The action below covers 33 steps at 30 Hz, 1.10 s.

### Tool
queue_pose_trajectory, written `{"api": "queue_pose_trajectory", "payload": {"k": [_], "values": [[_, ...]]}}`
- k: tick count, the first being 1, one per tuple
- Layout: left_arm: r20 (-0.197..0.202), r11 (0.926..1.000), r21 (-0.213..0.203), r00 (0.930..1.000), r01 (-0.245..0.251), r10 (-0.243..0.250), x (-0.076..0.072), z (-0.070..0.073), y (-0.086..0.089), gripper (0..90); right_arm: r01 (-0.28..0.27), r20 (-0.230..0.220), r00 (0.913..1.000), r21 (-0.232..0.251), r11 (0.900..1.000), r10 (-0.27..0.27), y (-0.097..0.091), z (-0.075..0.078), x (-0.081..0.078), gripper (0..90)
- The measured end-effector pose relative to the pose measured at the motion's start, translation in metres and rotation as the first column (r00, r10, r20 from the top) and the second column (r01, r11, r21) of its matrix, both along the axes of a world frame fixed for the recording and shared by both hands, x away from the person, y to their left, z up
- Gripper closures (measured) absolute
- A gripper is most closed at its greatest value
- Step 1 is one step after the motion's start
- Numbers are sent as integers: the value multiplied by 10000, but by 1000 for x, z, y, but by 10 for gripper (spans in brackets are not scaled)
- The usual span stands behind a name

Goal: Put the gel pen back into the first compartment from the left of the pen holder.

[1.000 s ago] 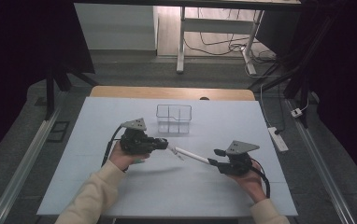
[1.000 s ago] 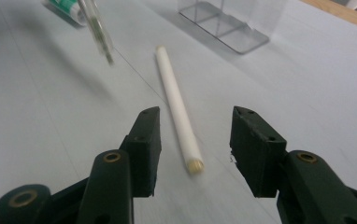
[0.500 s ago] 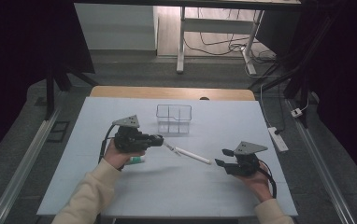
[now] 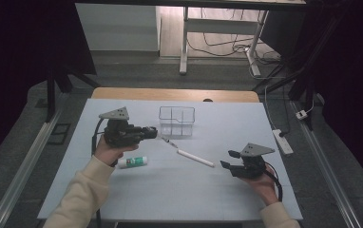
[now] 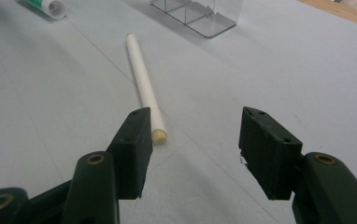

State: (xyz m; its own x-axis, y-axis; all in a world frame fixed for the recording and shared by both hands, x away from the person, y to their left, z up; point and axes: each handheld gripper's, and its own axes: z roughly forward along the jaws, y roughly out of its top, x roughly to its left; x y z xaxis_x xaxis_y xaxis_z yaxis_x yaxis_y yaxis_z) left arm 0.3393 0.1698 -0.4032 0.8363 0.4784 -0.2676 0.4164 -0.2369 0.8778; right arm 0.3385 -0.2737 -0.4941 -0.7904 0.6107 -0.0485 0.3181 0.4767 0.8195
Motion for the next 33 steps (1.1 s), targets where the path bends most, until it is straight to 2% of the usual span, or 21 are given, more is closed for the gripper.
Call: {"api": "queue_pose_trajectory", "payload": {"k": [6, 12, 16, 27, 33], "values": [[91, 9999, -63, 9998, -147, 148, 6, 12, 4, 800, 73, -63, 10000, 43, 10000, -73, 0, 1, 0, 428], [92, 9998, -59, 9997, -204, 205, 13, 19, 4, 800, 83, -73, 9999, -73, 9999, -83, 0, 0, 1, 422], [75, 9995, -102, 9996, -284, 285, 17, 23, 5, 800, 30, -36, 10000, 28, 10000, -30, 0, 0, 1, 417], [232, 9984, 9, 9982, -559, 558, 28, 37, 6, 800, 59, -69, 10000, -35, 10000, -59, 1, -2, 1, 415], [162, 9970, 135, 9970, -760, 758, 36, 40, 9, 800, 48, -100, 9999, -148, 9999, -50, 2, -3, 2, 414]]}}
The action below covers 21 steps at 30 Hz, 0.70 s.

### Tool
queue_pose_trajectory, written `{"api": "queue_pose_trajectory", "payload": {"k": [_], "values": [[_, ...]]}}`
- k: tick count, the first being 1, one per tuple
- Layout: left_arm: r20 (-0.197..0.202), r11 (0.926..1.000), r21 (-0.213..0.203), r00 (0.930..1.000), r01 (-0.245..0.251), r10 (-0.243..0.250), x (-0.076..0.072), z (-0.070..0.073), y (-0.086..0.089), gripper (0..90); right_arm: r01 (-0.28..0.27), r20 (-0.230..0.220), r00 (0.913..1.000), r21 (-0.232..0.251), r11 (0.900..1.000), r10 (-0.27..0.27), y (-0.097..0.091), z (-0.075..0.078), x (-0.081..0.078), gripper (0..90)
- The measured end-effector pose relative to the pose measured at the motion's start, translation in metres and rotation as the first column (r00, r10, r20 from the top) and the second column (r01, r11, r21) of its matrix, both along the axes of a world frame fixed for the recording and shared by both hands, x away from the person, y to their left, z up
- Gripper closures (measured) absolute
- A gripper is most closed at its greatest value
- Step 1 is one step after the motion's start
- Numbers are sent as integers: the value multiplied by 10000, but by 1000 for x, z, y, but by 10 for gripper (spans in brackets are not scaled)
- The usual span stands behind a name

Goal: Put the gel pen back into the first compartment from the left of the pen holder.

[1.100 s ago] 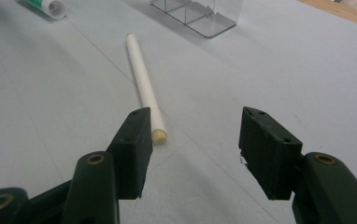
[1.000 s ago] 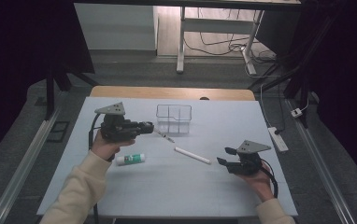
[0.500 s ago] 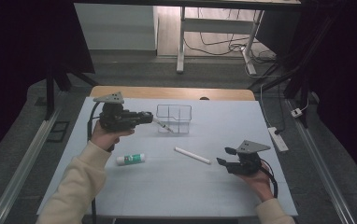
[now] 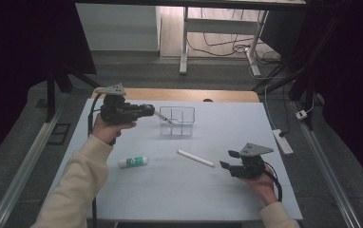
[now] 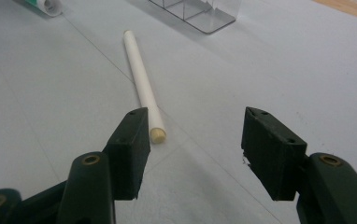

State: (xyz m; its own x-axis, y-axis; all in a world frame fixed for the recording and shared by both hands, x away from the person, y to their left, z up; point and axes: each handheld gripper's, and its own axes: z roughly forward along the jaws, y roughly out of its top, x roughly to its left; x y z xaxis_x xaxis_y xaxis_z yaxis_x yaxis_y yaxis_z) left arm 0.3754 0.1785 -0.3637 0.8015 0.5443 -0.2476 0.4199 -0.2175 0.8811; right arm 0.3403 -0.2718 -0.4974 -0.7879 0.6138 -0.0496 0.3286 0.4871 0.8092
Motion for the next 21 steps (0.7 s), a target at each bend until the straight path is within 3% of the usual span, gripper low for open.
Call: {"api": "queue_pose_trajectory", "payload": {"k": [13, 21], "values": [[-376, 9978, 398, 9978, -523, 538, 26, 1, 0, 800, 13, -87, 10000, -51, 10000, -14, 0, -2, 1, 413], [-408, 9935, 786, 9955, -822, 856, 40, 2, -7, 799, 18, -120, 9999, -43, 10000, -18, 0, -3, 1, 413]]}}
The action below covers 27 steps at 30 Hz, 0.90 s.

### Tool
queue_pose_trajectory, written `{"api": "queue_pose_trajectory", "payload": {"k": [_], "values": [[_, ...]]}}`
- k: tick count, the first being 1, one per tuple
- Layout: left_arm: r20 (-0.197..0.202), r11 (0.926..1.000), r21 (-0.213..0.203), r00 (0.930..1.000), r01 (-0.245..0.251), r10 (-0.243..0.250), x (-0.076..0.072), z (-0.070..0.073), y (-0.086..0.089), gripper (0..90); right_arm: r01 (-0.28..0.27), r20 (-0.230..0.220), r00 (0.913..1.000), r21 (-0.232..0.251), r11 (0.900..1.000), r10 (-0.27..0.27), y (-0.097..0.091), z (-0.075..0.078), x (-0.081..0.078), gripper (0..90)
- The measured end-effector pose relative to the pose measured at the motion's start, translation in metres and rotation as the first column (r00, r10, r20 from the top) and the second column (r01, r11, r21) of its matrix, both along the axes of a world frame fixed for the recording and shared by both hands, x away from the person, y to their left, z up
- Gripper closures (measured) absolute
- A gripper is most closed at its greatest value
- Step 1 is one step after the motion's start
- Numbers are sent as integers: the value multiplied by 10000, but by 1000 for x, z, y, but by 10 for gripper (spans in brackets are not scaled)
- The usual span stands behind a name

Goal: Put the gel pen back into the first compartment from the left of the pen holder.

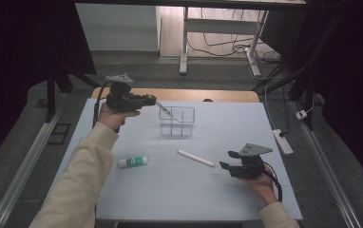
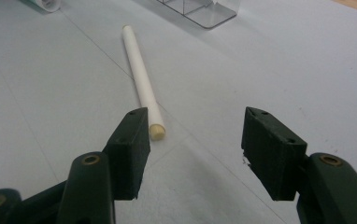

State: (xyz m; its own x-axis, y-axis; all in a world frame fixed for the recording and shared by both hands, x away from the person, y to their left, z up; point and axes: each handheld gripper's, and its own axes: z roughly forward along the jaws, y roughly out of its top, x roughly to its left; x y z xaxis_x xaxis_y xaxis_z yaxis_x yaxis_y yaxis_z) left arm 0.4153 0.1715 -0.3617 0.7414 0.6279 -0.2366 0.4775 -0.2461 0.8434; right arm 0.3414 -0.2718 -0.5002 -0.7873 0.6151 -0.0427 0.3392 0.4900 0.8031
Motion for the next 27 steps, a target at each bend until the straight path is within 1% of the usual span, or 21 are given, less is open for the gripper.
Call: {"api": "queue_pose_trajectory", "payload": {"k": [2, 6, 13, 22, 24, 25, 27], "values": [[-80, 9999, 86, 9999, -125, 125, 4, -1, 0, 799, 13, -21, 10000, 15, 10000, -13, 0, 0, 0, 413], [-258, 9994, 131, 9991, -322, 325, 12, -4, 2, 799, 18, -54, 10000, -22, 10000, -18, 0, -1, 1, 413], [-545, 9972, 418, 9964, -619, 642, 24, -9, 3, 799, 47, -90, 9999, -47, 10000, -47, 0, -2, 1, 413], [-704, 9927, 1004, 9948, -663, 736, 35, -19, -8, 796, 16, -142, 9999, -132, 9999, -18, 0, -3, 1, 412], [-751, 9924, 1028, 9943, -680, 759, 37, -22, -11, 793, 14, -141, 9999, -87, 10000, -15, 0, -4, 1, 412], [-789, 9924, 1008, 9938, -702, 783, 38, -23, -12, 791, 18, -152, 9999, -143, 9999, -20, 0, -4, 1, 412], [-697, 9932, 937, 9947, -691, 757, 39, -26, -15, 777, 8, -159, 9999, -165, 9999, -11, 1, -4, 1, 411]]}}
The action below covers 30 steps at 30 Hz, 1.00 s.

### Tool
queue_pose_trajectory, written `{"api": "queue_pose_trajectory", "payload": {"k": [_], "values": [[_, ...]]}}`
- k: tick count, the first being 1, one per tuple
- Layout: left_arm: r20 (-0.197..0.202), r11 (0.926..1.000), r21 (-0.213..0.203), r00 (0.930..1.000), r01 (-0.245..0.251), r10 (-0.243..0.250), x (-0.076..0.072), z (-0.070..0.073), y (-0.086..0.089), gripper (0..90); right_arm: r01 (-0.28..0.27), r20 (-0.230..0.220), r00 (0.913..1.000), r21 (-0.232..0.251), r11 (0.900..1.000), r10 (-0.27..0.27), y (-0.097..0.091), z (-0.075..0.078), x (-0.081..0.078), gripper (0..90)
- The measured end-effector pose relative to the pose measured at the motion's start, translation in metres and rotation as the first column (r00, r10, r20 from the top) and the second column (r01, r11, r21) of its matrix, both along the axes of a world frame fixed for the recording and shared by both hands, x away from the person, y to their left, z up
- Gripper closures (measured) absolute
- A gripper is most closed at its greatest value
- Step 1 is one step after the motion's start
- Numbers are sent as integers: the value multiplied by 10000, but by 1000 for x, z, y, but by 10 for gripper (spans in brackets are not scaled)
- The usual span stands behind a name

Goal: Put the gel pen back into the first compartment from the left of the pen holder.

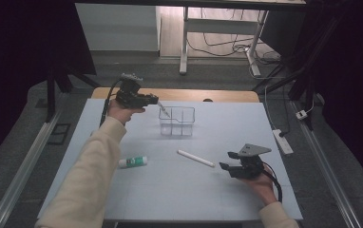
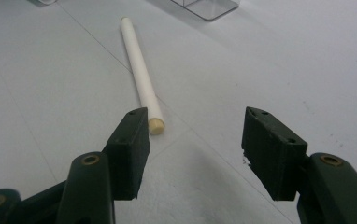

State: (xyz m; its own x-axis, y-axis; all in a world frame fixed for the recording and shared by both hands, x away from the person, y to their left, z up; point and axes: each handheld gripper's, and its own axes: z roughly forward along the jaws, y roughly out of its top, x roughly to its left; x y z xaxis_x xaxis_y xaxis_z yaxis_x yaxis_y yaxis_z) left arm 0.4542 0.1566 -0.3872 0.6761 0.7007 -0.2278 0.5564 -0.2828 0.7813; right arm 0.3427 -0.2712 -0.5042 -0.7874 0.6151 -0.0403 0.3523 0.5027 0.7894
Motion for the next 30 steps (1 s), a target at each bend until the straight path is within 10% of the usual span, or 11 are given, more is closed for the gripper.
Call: {"api": "queue_pose_trajectory", "payload": {"k": [7, 30], "values": [[577, 9997, -224, 9982, -121, 134, -8, -1, -2, 451, 14, 10, 10000, 86, 10000, -14, -1, 0, 0, 408], [694, 9989, -300, 9970, 370, -348, -48, -29, 19, 430, 52, 27, 10000, -12, 10000, -52, 0, 0, 0, 402]]}}
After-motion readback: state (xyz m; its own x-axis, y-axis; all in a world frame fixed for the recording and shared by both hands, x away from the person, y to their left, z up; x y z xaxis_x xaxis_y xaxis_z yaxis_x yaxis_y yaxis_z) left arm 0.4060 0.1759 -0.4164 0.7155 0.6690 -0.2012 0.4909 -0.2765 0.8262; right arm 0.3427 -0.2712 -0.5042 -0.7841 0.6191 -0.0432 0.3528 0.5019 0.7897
